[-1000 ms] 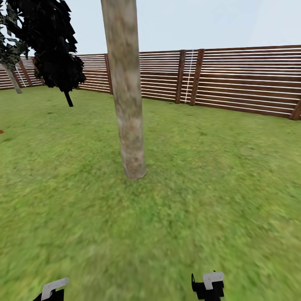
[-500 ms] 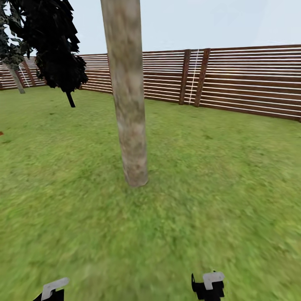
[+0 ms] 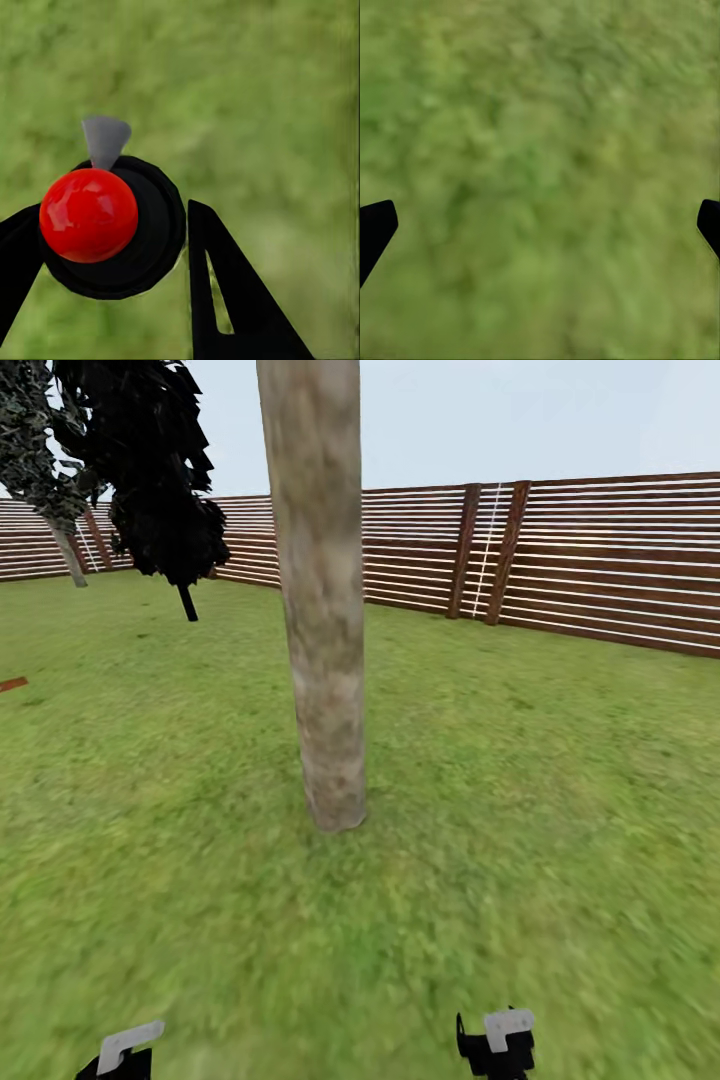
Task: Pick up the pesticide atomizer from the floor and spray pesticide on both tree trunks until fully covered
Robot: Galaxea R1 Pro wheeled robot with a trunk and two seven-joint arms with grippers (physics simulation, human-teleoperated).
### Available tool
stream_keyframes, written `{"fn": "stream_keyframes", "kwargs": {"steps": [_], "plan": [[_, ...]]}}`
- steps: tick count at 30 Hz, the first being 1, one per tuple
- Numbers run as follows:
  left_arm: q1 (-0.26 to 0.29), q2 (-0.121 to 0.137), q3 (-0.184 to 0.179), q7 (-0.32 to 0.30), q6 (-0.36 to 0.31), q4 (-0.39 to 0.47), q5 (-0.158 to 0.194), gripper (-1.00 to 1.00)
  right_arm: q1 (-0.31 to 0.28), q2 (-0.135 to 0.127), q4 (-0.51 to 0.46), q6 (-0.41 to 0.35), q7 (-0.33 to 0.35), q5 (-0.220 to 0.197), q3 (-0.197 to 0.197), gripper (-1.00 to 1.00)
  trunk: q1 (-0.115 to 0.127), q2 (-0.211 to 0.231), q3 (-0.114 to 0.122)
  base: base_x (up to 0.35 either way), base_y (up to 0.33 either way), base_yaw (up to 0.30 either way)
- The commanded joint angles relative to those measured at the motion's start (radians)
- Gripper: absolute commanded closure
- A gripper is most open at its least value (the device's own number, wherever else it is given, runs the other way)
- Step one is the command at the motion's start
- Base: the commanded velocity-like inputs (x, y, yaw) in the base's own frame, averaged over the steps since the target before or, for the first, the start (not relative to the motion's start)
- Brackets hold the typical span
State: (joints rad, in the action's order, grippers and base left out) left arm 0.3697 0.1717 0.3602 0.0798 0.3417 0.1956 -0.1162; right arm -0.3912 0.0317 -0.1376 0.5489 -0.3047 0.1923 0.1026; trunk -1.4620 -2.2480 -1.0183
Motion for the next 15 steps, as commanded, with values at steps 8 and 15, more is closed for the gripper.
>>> {"fn": "stream_keyframes", "kwargs": {"steps": [8,15], "plan": [[0.079,0.015,-0.132,-0.426,-0.072,0.059,-0.425,1.0,-0.031,-0.01,-0.241,-0.231,0.446,0.359,0.001,-1.0,0.0,0.0,0.0,0.229,-0.252,0.0],[0.122,0.039,-0.134,-0.992,-0.241,0.354,-0.635,1.0,-0.232,-0.008,-0.283,-0.318,1.051,0.431,0.002,-1.0,0.0,0.0,0.0,0.021,-0.018,0.0]]}}
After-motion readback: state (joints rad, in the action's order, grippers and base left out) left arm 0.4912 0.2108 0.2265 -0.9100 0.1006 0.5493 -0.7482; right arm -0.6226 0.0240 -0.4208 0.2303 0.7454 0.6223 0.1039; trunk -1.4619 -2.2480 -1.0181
